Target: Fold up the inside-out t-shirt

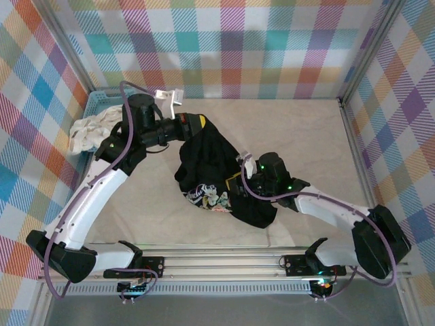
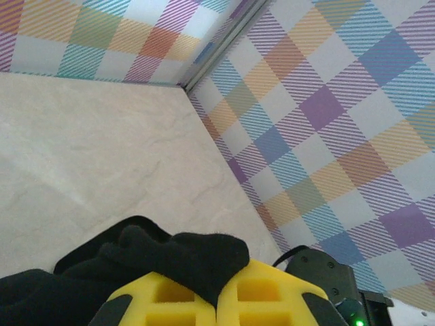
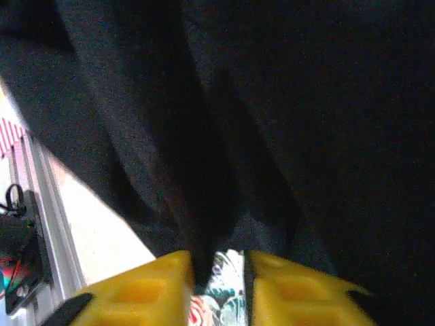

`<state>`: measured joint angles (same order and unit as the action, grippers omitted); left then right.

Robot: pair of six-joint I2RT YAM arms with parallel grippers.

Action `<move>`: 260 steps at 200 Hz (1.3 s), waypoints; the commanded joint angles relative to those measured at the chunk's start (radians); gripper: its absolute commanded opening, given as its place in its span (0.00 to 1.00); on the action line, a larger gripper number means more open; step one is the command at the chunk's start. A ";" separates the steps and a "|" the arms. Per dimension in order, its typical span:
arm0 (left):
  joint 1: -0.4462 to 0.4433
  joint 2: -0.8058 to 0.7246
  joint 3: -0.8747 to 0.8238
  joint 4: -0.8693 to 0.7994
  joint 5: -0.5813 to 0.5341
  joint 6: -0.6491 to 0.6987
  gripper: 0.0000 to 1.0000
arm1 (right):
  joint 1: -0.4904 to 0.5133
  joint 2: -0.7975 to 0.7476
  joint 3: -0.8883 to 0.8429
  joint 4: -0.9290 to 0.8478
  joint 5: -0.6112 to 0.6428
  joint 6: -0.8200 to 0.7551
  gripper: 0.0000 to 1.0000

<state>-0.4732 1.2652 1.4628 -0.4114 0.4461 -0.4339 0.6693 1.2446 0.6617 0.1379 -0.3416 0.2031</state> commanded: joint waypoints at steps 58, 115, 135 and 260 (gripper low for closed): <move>0.011 -0.013 0.048 0.070 0.052 0.007 0.00 | 0.008 -0.011 0.191 0.001 -0.032 -0.105 0.55; 0.011 -0.012 0.041 0.071 0.050 0.009 0.00 | 0.015 0.159 0.357 -0.027 0.001 -0.093 0.47; 0.011 -0.019 0.036 0.050 -0.048 0.037 0.00 | 0.008 0.135 0.350 -0.028 -0.041 -0.101 0.16; 0.010 0.099 -0.082 -0.032 -0.478 0.206 0.49 | -0.135 0.014 0.220 0.247 -0.573 0.087 0.00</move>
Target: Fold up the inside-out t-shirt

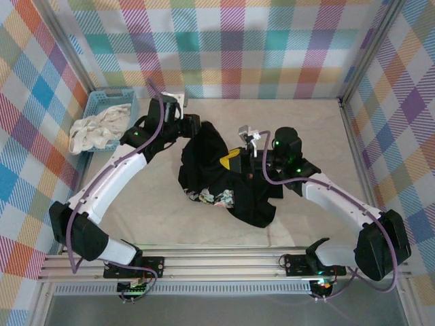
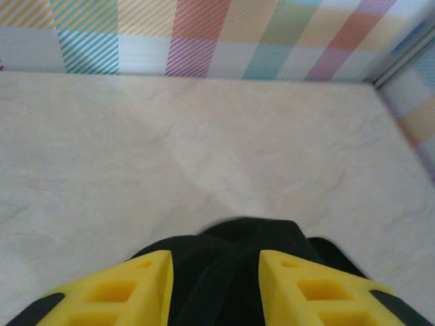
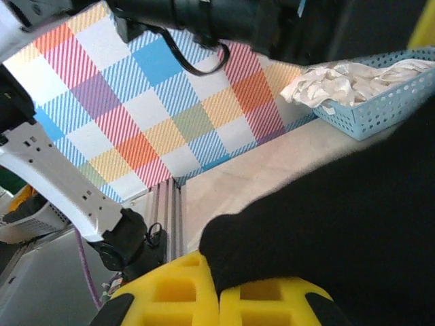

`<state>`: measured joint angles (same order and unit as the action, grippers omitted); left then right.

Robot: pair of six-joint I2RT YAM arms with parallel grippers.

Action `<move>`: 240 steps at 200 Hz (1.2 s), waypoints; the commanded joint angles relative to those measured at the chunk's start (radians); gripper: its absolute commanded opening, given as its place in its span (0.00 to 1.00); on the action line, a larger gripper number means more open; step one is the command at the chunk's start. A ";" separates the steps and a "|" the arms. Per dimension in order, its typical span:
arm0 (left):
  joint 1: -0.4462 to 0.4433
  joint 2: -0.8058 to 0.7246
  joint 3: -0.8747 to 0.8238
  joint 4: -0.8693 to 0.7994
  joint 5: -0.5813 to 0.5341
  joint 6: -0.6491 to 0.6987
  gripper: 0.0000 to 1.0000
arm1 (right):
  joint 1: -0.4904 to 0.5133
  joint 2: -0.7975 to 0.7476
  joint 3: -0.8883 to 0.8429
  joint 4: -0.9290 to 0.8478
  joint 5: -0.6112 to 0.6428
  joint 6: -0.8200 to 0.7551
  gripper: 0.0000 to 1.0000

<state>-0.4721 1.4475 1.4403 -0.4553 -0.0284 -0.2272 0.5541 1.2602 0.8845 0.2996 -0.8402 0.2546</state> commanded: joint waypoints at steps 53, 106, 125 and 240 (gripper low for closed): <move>0.005 -0.337 -0.441 0.340 0.430 -0.141 0.71 | -0.059 -0.004 0.013 0.014 -0.092 -0.027 0.00; -0.003 -0.225 -0.402 0.304 0.596 -0.066 0.72 | -0.086 -0.024 0.029 -0.079 -0.135 -0.123 0.00; -0.002 -0.172 -0.375 0.257 0.566 -0.067 0.71 | -0.098 -0.045 0.025 -0.118 -0.142 -0.172 0.00; -0.027 0.137 -0.262 0.470 0.823 -0.181 0.35 | -0.117 -0.063 0.015 -0.149 -0.151 -0.202 0.00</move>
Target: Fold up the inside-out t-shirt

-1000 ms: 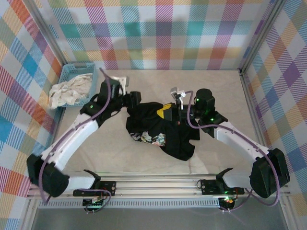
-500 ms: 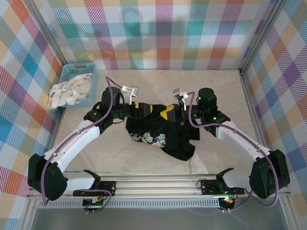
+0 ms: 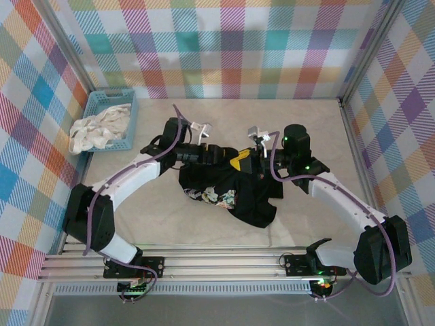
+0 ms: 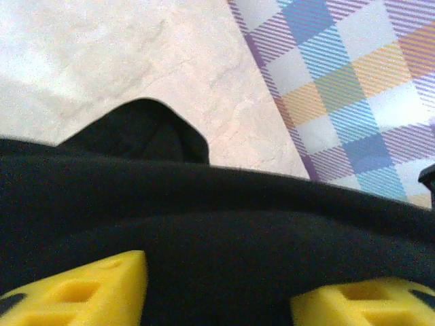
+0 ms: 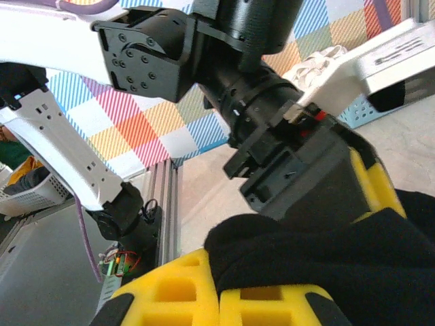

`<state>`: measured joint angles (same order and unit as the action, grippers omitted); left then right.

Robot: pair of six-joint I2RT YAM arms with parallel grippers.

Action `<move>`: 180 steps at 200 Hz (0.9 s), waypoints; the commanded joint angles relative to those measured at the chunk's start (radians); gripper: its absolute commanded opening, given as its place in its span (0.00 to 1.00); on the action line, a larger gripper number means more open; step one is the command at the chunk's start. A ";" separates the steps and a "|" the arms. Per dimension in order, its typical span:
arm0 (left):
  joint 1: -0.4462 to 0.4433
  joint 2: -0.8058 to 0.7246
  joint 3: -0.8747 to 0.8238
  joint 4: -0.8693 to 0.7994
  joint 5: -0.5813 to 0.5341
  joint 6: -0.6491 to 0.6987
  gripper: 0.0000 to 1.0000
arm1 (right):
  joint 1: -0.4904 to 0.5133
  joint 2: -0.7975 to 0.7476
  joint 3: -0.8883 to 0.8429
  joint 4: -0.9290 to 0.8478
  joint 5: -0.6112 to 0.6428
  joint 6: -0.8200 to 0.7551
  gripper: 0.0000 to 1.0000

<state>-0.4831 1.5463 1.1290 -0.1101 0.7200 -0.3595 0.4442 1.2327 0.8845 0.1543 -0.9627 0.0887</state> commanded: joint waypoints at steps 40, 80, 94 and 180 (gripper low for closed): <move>0.009 -0.061 -0.011 0.265 0.071 -0.134 0.00 | -0.022 -0.125 0.006 -0.146 0.218 -0.063 0.00; 0.029 -0.304 -0.107 0.424 0.053 -0.262 0.00 | -0.021 -0.208 -0.004 -0.224 0.465 -0.062 0.00; 0.029 -0.346 -0.102 0.422 0.063 -0.284 0.00 | -0.021 -0.219 -0.013 -0.185 0.467 -0.044 0.02; 0.028 -0.395 -0.092 0.450 0.083 -0.356 0.00 | 0.009 -0.188 0.055 -0.295 0.578 -0.048 0.39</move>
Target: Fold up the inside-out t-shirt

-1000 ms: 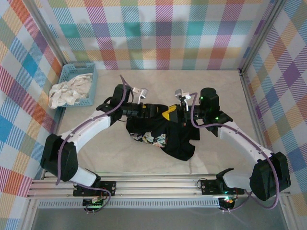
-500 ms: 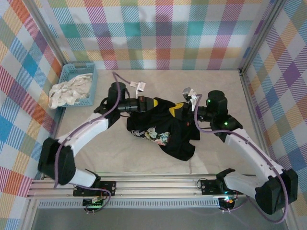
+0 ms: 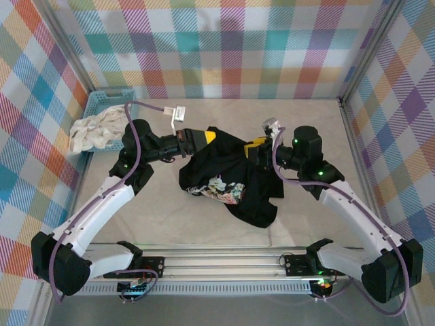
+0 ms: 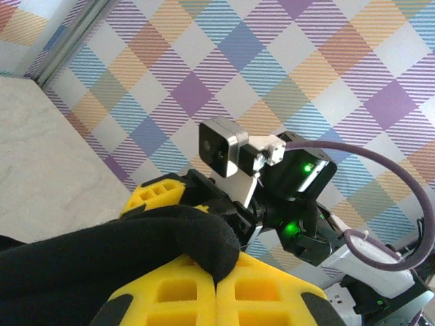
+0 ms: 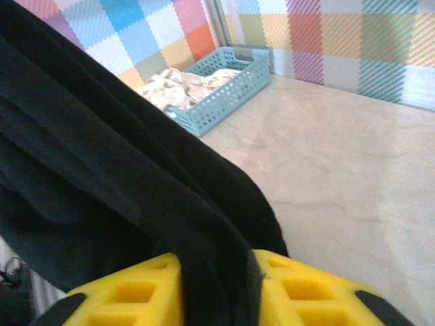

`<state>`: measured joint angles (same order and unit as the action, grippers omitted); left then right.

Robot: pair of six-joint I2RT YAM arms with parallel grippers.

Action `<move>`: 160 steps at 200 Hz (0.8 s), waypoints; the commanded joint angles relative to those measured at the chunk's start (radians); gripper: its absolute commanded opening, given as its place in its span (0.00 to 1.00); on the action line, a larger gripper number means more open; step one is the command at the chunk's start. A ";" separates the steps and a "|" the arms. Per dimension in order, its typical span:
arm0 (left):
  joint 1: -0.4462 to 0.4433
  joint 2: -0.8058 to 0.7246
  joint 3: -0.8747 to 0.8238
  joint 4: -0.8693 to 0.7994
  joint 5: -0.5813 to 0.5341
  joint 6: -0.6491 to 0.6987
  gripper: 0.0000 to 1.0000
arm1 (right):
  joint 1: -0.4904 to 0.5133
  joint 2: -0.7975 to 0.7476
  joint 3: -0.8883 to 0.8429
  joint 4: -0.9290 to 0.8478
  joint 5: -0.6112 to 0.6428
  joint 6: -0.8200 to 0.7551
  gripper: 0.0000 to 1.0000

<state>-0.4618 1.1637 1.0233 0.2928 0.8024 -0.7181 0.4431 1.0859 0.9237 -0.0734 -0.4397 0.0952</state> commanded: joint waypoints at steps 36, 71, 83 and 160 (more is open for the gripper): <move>0.004 0.004 0.032 -0.013 0.007 0.047 0.00 | 0.025 -0.109 0.020 -0.097 -0.012 -0.166 0.57; -0.005 0.004 0.042 -0.062 0.011 0.098 0.00 | 0.063 -0.029 0.119 -0.155 -0.031 -0.297 0.70; -0.007 0.008 0.045 -0.069 0.008 0.101 0.00 | 0.079 0.012 0.158 -0.192 -0.055 -0.350 0.76; -0.026 0.027 0.074 -0.130 0.019 0.145 0.00 | 0.138 0.209 0.297 -0.234 -0.097 -0.396 0.55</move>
<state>-0.4763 1.1942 1.0508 0.1715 0.8013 -0.6147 0.5781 1.2377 1.1492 -0.2928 -0.5373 -0.3012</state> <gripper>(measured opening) 0.046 0.734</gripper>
